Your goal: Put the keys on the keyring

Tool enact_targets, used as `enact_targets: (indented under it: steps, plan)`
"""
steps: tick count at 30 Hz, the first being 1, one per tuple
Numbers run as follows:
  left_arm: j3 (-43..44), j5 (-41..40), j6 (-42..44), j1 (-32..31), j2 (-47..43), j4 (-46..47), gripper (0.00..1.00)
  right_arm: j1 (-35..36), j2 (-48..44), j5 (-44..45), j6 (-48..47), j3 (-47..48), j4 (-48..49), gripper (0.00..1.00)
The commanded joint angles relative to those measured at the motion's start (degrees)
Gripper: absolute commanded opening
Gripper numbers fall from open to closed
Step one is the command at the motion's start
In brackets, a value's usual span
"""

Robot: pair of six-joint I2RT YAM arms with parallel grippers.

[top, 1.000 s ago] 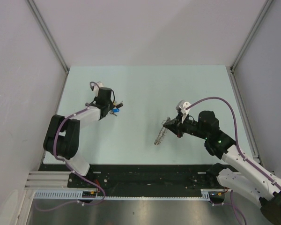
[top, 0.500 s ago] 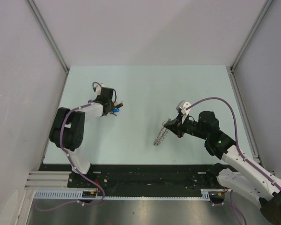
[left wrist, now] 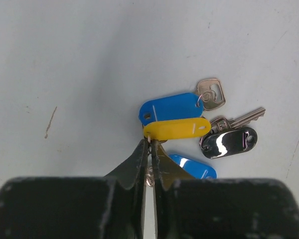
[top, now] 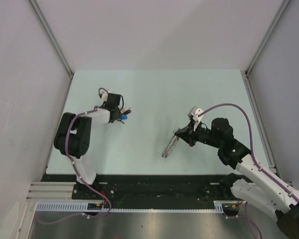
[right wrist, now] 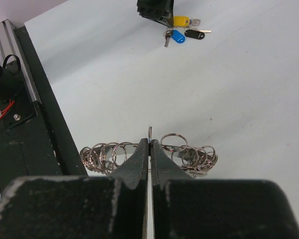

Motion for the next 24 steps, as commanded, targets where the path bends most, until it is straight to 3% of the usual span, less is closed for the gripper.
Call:
enact_targets:
  steps: [1, 4, 8, 13, 16, 24]
  plan:
    - [2.34, -2.8, 0.92, 0.51, -2.42, -1.2, 0.06, -0.31, -1.38, -1.26, -0.35, 0.28, 2.83, 0.0]
    - [2.95, -3.85, 2.33, 0.51, -3.65, -2.34, 0.0, -0.31, -1.37, -1.53, -0.35, 0.37, 2.74, 0.0]
    - [3.74, -6.05, 5.22, 0.51, -6.64, -3.75, 0.0, -0.4, -1.99, -1.7, -0.17, 0.28, 2.74, 0.0]
    - [8.3, -7.81, 13.56, 0.51, -8.49, -7.78, 0.0, -0.4, -3.66, -1.53, 0.53, 0.37, 2.74, 0.0]
    - [11.9, -4.13, 19.54, -0.45, -9.37, -10.94, 0.0, -0.49, -4.54, -1.62, 0.88, 0.37, 2.83, 0.0]
    - [18.15, 5.27, 31.77, -13.8, -9.55, -17.28, 0.0, -0.57, -8.31, -1.62, 3.43, 0.37, 0.81, 0.0]
